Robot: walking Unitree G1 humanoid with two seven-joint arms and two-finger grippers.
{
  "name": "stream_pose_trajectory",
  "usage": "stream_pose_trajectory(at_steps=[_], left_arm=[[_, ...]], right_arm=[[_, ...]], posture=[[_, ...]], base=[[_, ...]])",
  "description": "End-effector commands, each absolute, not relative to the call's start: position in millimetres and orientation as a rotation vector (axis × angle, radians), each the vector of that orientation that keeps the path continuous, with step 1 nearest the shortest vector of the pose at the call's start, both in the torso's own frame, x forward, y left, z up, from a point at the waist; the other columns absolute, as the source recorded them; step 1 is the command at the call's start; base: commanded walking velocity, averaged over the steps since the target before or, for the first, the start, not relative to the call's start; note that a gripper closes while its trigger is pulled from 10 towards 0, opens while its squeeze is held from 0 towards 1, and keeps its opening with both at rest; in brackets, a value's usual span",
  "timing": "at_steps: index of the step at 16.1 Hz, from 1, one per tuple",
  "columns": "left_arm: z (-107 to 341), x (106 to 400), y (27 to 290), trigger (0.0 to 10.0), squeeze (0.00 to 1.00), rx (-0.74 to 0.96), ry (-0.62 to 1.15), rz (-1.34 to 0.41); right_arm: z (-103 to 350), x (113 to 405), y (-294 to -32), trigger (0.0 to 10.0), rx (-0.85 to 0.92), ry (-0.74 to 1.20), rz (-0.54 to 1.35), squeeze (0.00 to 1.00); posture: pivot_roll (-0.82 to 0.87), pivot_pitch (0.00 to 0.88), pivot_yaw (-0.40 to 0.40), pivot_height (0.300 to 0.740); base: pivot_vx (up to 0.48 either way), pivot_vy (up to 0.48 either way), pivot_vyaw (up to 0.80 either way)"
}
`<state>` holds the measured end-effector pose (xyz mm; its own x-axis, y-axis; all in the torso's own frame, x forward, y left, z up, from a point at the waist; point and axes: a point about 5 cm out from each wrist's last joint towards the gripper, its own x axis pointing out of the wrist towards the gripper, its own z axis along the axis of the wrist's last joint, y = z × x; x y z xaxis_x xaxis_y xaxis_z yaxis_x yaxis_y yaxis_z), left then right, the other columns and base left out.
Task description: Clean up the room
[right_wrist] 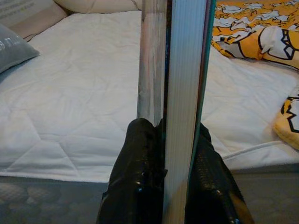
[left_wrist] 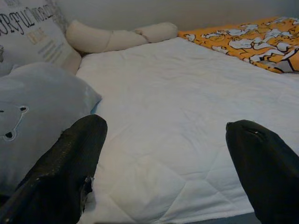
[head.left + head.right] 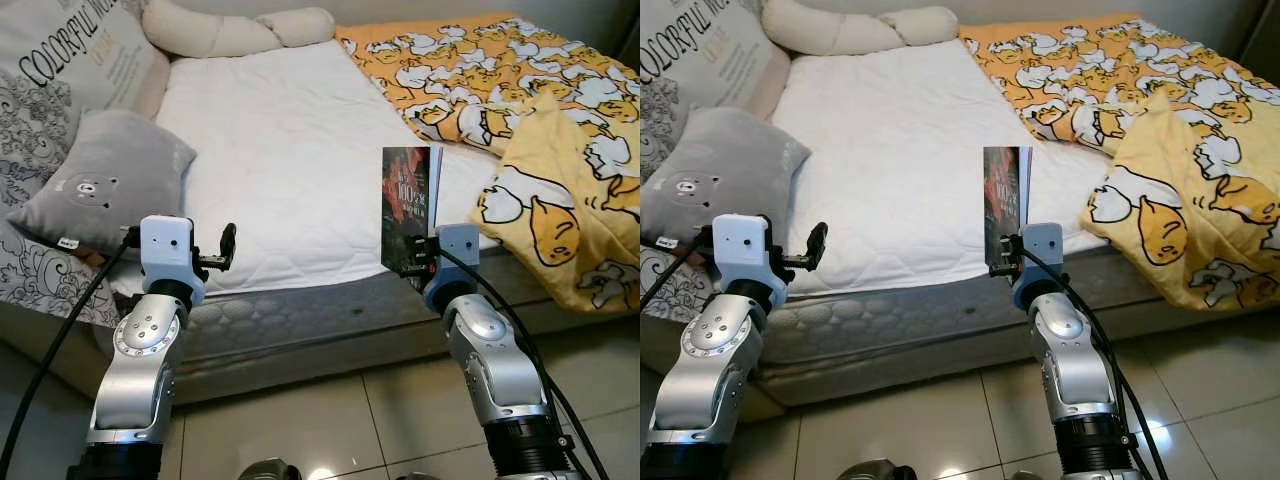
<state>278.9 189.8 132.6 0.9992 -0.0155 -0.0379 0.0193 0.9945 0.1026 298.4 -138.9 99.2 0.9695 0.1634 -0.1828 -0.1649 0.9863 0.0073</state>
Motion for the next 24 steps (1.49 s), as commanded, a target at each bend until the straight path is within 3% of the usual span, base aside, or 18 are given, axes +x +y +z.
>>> stream_pose_trajectory(at_steps=[1,8,24], left_arm=[[136.1,280.8,195.3,10.0,0.00,0.112,0.032,-0.002],[136.3,283.1,191.9,10.0,0.00,0.110,0.035,-0.007],[133.4,284.4,190.7,10.0,0.00,0.084,0.043,-0.020]], right_arm=[[109.1,301.1,-135.7,10.0,-0.020,0.139,0.196,0.00],[109.6,301.9,-132.9,10.0,-0.017,0.144,0.229,0.00],[107.7,302.6,-133.2,10.0,-0.005,0.157,0.234,0.00]], posture=[[0.00,0.000,0.071,0.740],[0.01,0.000,0.071,0.740],[0.01,0.000,0.066,0.740]], base=[[0.262,0.000,0.00],[0.269,0.000,0.80],[0.278,0.000,0.00]])
